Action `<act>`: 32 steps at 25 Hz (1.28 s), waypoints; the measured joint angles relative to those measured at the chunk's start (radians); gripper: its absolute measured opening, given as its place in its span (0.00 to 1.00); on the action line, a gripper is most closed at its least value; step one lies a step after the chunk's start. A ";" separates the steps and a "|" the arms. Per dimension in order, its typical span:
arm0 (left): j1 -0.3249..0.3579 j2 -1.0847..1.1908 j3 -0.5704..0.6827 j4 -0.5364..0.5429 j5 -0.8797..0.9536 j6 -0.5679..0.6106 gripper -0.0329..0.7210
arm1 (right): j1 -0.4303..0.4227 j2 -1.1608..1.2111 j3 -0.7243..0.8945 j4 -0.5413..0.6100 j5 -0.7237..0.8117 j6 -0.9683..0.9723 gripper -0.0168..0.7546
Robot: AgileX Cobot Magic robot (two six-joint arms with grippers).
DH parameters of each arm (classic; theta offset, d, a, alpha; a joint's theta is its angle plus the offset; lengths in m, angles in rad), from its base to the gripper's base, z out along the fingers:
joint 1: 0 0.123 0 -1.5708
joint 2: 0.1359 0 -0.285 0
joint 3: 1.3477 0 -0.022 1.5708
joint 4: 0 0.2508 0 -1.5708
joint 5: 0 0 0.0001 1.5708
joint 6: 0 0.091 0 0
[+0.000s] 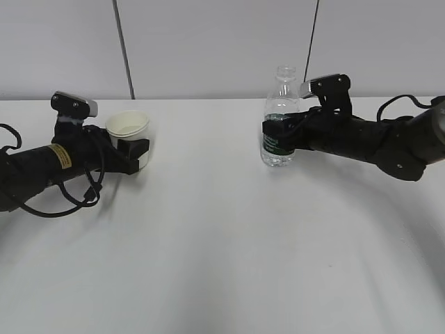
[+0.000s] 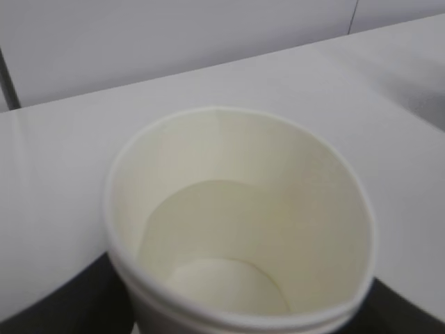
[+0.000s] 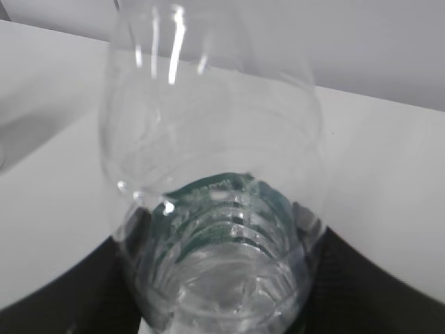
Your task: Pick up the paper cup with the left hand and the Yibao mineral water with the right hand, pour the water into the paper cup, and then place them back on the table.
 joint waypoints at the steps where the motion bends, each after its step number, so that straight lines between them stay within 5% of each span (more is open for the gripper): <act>1: 0.000 0.000 0.000 0.000 0.000 0.000 0.61 | 0.000 0.000 0.000 0.000 0.000 -0.003 0.58; 12: 0.000 0.000 0.000 0.000 0.000 0.000 0.61 | 0.000 0.008 0.000 0.000 -0.019 -0.020 0.59; 32: 0.000 0.000 0.000 0.000 0.000 0.000 0.61 | 0.000 0.008 0.000 -0.002 -0.023 -0.039 0.77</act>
